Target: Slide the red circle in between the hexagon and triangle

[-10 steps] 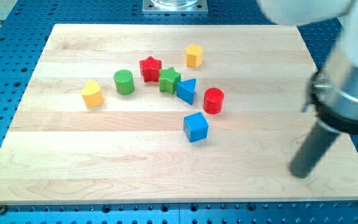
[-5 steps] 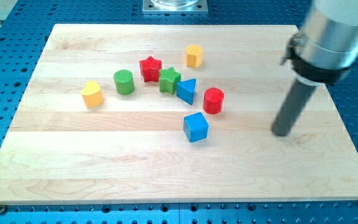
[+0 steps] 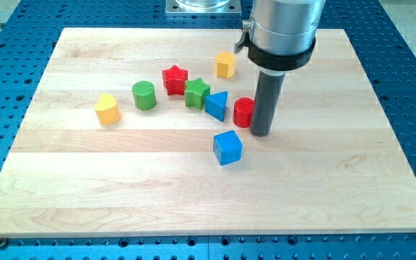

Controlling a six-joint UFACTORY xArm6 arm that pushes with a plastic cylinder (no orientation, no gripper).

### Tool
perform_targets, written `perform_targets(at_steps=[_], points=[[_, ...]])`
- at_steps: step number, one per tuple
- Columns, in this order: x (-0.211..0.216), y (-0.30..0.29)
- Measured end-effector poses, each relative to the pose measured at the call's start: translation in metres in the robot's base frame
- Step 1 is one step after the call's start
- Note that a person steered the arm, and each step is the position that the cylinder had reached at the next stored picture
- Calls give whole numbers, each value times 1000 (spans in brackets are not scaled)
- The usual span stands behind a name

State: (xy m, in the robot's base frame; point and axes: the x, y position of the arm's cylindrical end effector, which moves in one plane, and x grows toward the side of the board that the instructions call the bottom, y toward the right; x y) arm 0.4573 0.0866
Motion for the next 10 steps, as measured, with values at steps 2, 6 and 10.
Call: perform_targets(at_steps=[2, 6, 10], points=[[17, -33], [-39, 19], [-77, -5]])
